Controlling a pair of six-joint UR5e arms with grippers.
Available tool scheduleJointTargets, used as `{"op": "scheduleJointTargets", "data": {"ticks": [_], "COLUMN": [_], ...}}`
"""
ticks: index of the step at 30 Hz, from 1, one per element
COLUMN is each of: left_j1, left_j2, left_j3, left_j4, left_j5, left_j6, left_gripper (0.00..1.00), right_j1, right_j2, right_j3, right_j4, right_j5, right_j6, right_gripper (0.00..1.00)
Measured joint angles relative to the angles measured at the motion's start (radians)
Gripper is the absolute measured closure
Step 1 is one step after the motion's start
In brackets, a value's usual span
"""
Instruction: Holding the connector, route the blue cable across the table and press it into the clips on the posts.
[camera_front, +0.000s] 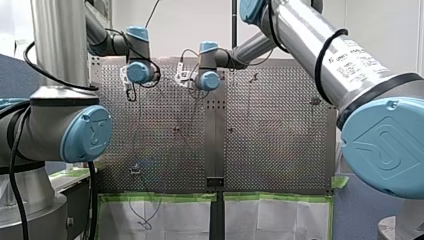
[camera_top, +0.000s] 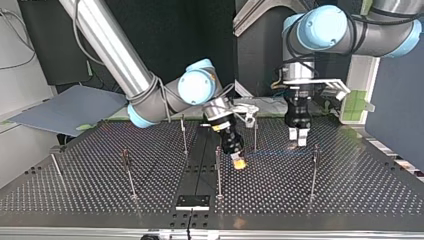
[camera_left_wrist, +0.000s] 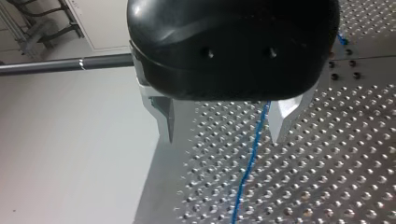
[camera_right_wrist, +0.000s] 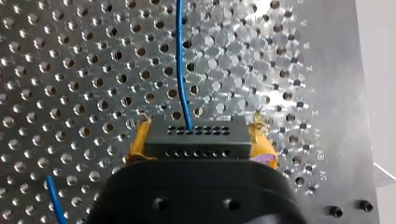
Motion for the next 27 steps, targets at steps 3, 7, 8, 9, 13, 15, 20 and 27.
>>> {"op": "scheduleJointTargets", "data": {"ticks": [3, 7, 8, 9, 13, 15, 20, 27], "left_j1": [-0.006, -0.013, -0.014, -0.016, -0.018, -0.018, -0.021, -0.019], "left_j2": [-0.026, -0.056, -0.063, -0.073, -0.107, -0.125, -0.164, -0.204], "left_j3": [0.007, 0.019, 0.022, 0.027, 0.047, 0.063, 0.1, 0.15], "left_j4": [0.012, 0.03, 0.033, 0.037, 0.047, 0.048, 0.032, 0.028], "left_j5": [-0.005, -0.015, -0.019, -0.024, -0.041, -0.046, -0.052, -0.088], "left_j6": [0.009, 0.014, 0.014, 0.015, 0.015, 0.016, 0.027, 0.034], "left_gripper": [0.0, 0.0, 0.0, 0.0, 0.0, 0.0, 0.0, 0.0], "right_j1": [-0.005, -0.006, -0.006, -0.006, -0.006, -0.006, -0.006, -0.007], "right_j2": [0.0, 0.0, 0.0, 0.0, 0.0, 0.001, 0.001, 0.001], "right_j3": [0.0, 0.0, 0.0, 0.0, 0.0, -0.001, 0.0, -0.001], "right_j4": [0.0, 0.0, 0.0, 0.0, 0.0, 0.0, 0.0, 0.001], "right_j5": [-0.001, -0.004, -0.005, -0.005, -0.008, -0.008, -0.011, -0.013], "right_j6": [0.0, 0.0, -0.001, -0.001, -0.003, -0.004, -0.004, -0.004], "right_gripper": [1.0, 1.0, 1.0, 1.0, 1.0, 1.0, 1.0, 1.0]}}
